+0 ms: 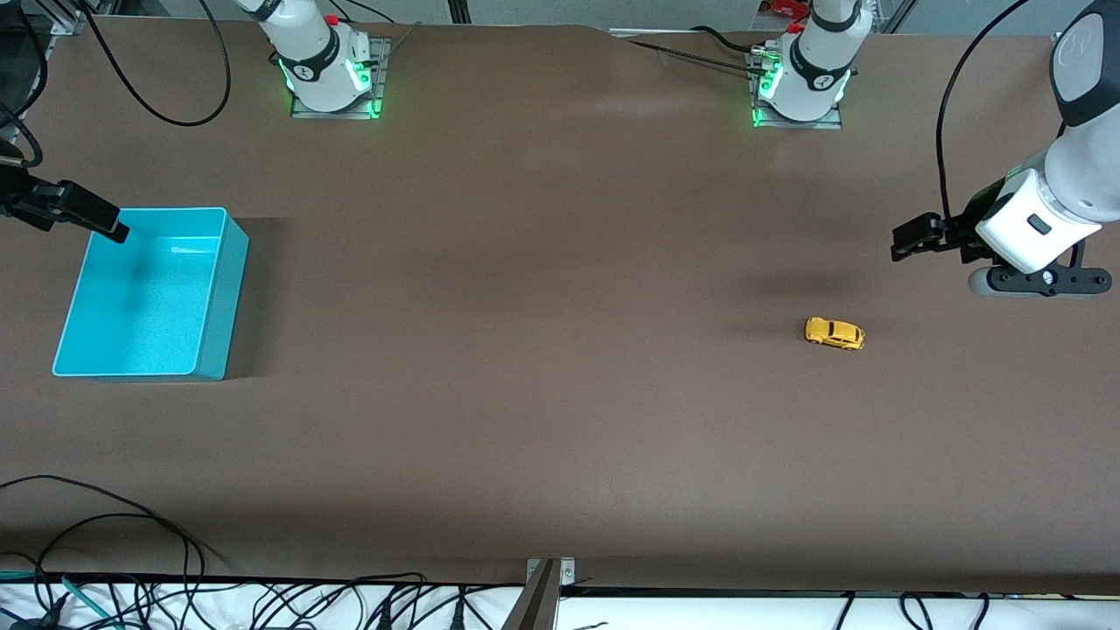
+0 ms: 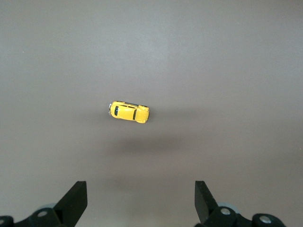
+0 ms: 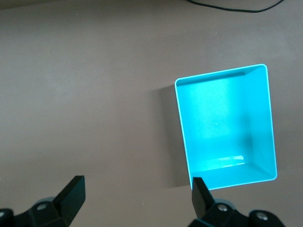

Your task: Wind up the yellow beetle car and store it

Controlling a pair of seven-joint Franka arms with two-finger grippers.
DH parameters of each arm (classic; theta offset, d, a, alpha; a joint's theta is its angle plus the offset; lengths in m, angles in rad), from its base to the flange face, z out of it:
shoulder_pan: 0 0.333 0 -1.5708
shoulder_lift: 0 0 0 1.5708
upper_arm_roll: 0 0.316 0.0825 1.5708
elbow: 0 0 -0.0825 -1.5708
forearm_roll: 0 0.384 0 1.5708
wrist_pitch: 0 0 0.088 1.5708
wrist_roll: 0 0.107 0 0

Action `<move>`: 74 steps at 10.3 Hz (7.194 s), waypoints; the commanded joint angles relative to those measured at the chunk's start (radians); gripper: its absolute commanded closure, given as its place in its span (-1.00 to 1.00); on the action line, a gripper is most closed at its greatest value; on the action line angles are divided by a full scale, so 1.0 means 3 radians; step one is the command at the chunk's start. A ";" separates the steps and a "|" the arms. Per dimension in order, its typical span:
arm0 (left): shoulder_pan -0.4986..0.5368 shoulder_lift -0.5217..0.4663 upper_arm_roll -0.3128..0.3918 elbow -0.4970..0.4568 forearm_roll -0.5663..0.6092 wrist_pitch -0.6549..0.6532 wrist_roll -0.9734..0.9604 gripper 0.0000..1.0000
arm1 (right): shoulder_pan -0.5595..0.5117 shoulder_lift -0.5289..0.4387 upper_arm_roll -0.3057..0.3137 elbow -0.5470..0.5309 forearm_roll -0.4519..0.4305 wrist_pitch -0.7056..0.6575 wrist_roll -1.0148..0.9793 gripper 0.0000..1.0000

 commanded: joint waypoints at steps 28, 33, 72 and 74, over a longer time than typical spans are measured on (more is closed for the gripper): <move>0.0184 0.1114 0.0016 -0.1186 -0.0032 0.2207 -0.4463 -1.00 | -0.0013 0.0010 0.0001 0.0064 0.0050 -0.0012 0.0011 -1.00; 0.0214 0.1294 0.0016 -0.1187 0.0188 0.2324 -0.4581 -1.00 | -0.0013 0.0010 0.0001 0.0064 0.0050 -0.0012 0.0011 -1.00; 0.0613 0.1795 -0.0188 -0.0957 0.1159 0.2375 -0.5332 1.00 | -0.0013 0.0010 0.0001 0.0064 0.0050 -0.0018 0.0011 -1.00; 0.0624 0.1790 -0.0188 -0.0957 0.1159 0.2375 -0.5296 1.00 | -0.0013 0.0010 0.0001 0.0064 0.0050 -0.0018 0.0011 -1.00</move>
